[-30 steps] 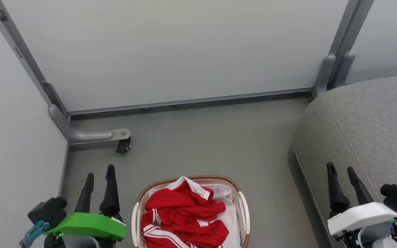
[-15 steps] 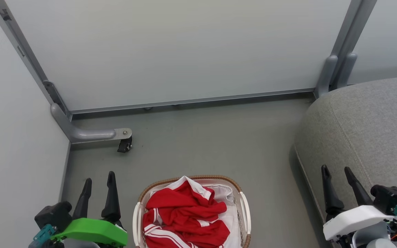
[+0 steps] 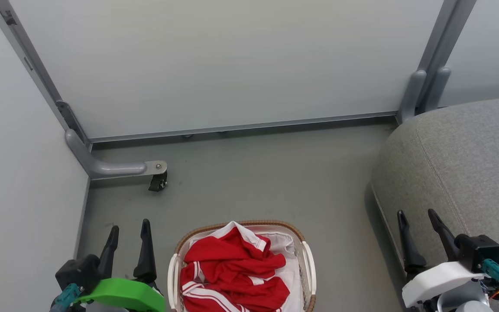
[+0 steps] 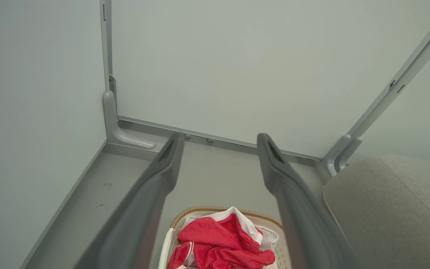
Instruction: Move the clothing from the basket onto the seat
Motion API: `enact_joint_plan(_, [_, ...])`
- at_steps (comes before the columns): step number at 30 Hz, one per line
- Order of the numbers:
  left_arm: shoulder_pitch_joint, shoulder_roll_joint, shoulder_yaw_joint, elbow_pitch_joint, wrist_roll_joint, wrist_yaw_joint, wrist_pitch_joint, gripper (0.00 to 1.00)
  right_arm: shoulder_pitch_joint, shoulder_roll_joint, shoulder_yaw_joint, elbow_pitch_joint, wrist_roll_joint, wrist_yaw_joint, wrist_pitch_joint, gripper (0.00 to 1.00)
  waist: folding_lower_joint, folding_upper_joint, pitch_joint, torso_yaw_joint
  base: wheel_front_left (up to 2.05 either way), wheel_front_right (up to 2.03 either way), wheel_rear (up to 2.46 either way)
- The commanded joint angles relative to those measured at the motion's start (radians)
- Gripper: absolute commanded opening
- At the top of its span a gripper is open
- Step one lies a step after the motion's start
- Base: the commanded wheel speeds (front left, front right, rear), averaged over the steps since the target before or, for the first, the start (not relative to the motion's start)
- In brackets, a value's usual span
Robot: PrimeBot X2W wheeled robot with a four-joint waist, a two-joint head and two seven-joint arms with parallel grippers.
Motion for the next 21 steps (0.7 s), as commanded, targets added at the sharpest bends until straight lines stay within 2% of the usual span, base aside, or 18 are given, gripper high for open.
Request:
enact_joint_plan(1, [0.016,0.007,-0.001,-0.002,0.024,-0.001,-0.009,1.00,0.007,-0.006,0.002,-0.001,-0.024,0.000,-0.012,1.00,0.0000,0.0000,0.000,0.000,0.00,0.00,0.00])
enact_joint_plan(21, [0.024,0.008,-0.014,0.027,0.145,-0.004,-0.046,1.00,0.015,-0.008,0.009,0.008,-0.177,0.000,-0.048,1.00,0.0000,0.0000,0.001,0.003,0.00,0.00,0.00])
